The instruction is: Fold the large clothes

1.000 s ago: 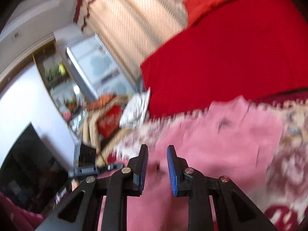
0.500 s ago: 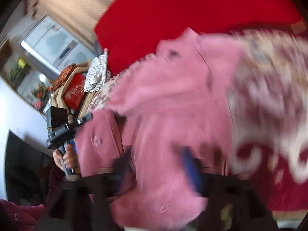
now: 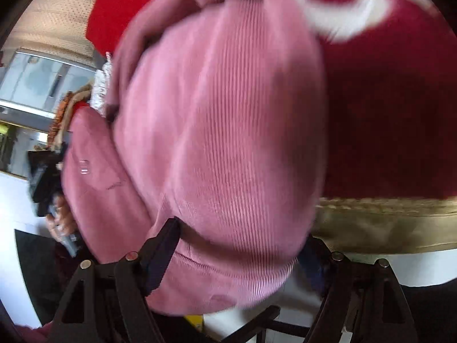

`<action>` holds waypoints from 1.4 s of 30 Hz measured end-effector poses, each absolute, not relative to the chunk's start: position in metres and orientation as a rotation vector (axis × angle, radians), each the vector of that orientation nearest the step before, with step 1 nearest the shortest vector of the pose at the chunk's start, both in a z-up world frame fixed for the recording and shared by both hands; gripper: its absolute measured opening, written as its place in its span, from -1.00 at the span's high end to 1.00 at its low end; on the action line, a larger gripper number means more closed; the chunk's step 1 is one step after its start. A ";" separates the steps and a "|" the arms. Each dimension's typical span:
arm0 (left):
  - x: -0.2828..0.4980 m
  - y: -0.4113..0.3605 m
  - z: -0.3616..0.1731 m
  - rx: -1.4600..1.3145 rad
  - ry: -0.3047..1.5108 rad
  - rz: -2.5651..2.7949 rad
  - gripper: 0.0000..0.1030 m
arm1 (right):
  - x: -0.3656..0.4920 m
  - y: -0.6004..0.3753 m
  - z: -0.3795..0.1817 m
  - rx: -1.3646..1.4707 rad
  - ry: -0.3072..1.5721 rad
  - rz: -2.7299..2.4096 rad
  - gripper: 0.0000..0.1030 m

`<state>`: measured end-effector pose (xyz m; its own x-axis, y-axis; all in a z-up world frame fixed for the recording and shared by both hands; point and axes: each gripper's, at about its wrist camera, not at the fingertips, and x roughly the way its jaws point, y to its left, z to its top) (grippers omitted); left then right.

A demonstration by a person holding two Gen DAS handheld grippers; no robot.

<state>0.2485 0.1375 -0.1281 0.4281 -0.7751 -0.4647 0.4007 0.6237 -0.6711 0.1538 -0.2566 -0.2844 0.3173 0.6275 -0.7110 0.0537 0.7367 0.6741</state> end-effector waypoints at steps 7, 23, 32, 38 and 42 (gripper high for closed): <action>0.246 0.148 -0.130 -0.518 0.839 -0.764 0.91 | 0.142 -0.238 -0.269 0.649 1.148 0.537 0.45; 0.279 0.216 -0.051 -0.786 0.494 -0.639 0.90 | 0.239 -0.304 -0.095 0.851 0.539 0.579 0.65; 0.382 0.189 -0.110 -0.961 0.552 -0.358 0.90 | 0.357 -0.358 -0.193 1.253 0.739 0.405 0.54; 0.403 0.180 -0.132 -0.975 0.654 -0.269 0.61 | 0.371 -0.368 -0.215 1.379 0.751 0.428 0.47; 0.400 0.183 -0.139 -0.992 0.687 -0.238 0.24 | 0.371 -0.357 -0.205 1.368 0.741 0.491 -0.41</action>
